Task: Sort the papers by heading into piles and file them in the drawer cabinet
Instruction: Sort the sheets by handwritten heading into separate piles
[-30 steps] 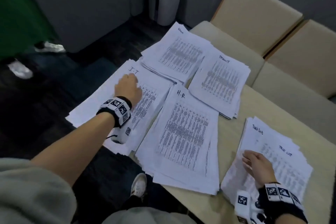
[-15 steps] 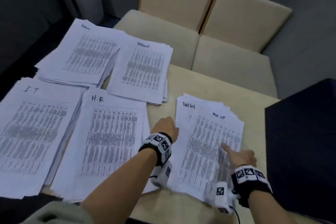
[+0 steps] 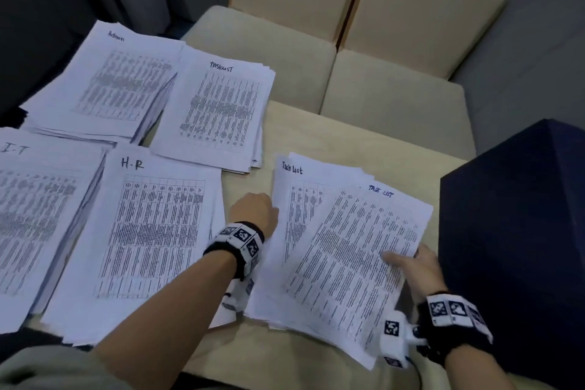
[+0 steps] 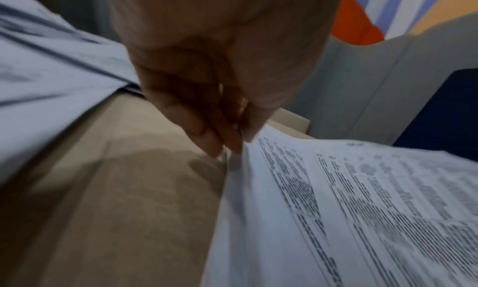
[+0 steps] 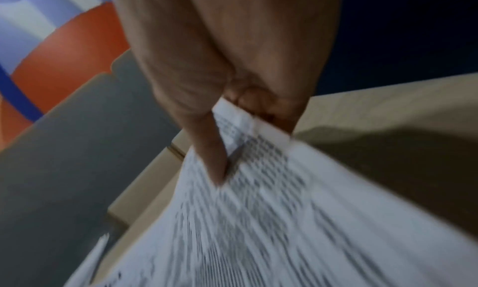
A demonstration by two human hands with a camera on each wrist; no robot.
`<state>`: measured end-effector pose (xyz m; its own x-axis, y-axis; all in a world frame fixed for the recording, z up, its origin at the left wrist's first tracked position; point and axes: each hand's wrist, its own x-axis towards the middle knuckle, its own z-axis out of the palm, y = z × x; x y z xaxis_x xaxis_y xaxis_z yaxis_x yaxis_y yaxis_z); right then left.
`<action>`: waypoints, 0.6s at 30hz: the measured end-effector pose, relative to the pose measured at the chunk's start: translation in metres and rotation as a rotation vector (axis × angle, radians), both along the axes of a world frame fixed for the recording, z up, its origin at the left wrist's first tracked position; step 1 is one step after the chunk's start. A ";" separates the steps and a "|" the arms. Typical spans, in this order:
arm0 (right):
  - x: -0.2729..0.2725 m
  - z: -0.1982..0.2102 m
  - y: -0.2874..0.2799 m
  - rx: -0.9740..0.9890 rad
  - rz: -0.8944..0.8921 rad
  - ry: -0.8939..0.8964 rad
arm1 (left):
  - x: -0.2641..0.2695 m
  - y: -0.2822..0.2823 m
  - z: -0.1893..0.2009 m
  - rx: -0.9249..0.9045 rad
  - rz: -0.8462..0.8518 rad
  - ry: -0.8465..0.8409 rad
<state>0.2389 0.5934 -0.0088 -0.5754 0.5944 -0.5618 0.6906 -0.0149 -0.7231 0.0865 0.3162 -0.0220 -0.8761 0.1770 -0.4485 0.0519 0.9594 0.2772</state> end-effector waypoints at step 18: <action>-0.002 0.022 -0.037 -0.311 -0.133 0.251 | 0.016 0.002 0.009 0.958 0.281 -0.406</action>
